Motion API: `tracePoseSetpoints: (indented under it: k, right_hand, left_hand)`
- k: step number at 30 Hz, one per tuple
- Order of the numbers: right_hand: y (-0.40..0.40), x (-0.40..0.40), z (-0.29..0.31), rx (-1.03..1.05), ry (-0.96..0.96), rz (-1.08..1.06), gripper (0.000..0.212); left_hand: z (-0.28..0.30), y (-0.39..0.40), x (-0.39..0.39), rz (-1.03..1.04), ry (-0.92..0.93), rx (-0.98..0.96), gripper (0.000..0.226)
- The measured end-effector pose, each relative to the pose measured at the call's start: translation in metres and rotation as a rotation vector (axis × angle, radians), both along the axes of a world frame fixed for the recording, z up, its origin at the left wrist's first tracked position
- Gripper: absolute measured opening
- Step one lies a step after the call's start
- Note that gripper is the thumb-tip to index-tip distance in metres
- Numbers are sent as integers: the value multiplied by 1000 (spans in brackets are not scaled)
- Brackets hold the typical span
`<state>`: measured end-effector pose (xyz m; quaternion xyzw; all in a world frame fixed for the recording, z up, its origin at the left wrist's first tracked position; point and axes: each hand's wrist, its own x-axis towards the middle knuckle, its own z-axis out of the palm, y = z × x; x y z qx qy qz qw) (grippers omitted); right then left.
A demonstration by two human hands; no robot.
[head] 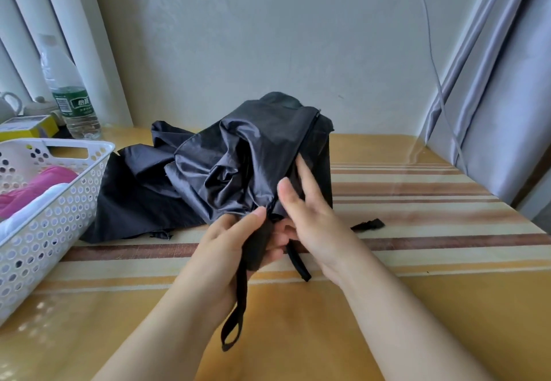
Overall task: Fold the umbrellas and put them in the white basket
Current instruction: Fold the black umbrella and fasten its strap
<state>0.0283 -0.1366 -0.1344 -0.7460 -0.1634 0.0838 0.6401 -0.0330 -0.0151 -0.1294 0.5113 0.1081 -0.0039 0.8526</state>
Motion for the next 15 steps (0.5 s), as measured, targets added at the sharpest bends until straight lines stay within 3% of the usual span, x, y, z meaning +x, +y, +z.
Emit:
tracePoseSetpoints:
  k: [3, 5, 8, 10, 12, 15]
  right_hand:
    - [-12, 5, 5, -189, -182, -290, 53]
    - [-24, 10, 3, -298, -245, -490, 53]
    - [-34, 19, 3, -379, -33, -489, 68]
    - [-34, 20, 4, -167, 153, -379, 66]
    - [-33, 19, 8, 163, 218, -249, 48]
    - [-29, 17, 9, 283, 69, -219, 15]
  left_hand:
    - [3, 7, 0, -43, 3, -171, 33]
    - [5, 8, 0, -70, -19, -262, 27]
    - [8, 10, 0, -47, -46, -366, 19]
    - [8, 12, 1, -34, -77, -412, 19]
    - [10, 12, -1, -44, -91, -375, 24]
    - [8, 11, 0, -92, -51, -189, 37]
